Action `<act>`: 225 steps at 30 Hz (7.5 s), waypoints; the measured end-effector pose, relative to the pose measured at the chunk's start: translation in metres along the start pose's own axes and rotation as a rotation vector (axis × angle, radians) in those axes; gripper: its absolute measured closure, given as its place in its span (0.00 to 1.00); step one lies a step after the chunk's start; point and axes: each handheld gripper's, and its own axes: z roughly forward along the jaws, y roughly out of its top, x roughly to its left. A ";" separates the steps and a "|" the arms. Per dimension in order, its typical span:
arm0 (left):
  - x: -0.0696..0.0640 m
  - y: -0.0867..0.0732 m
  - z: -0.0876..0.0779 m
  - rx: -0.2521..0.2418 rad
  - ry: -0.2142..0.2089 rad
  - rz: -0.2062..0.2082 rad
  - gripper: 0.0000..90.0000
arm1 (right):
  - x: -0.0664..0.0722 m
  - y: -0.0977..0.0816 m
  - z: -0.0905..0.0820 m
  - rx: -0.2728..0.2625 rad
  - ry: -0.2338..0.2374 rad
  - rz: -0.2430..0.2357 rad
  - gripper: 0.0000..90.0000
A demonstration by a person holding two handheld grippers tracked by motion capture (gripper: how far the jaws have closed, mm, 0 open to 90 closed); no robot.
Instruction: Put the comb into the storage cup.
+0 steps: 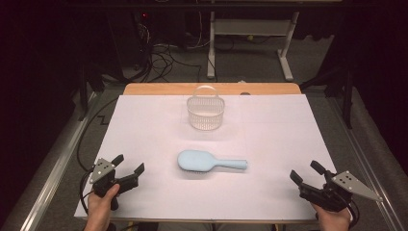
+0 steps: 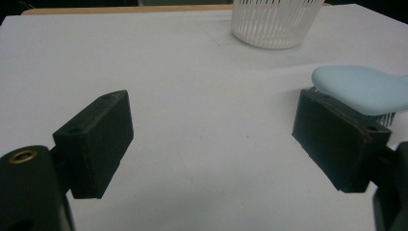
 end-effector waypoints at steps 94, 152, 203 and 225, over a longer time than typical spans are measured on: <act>-0.069 0.040 0.034 -0.011 -0.200 0.105 0.17 | 0.015 0.003 0.010 0.057 0.106 -0.052 0.25; -0.133 0.082 0.106 0.296 -0.369 0.161 0.57 | 0.016 0.000 0.015 0.100 0.137 -0.061 0.25; -0.201 0.102 0.197 0.641 -0.406 0.174 0.87 | 0.015 0.000 0.016 0.108 0.142 -0.060 0.25; -0.202 0.097 0.204 0.701 -0.381 0.195 0.93 | 0.015 0.000 0.016 0.103 0.135 -0.066 0.25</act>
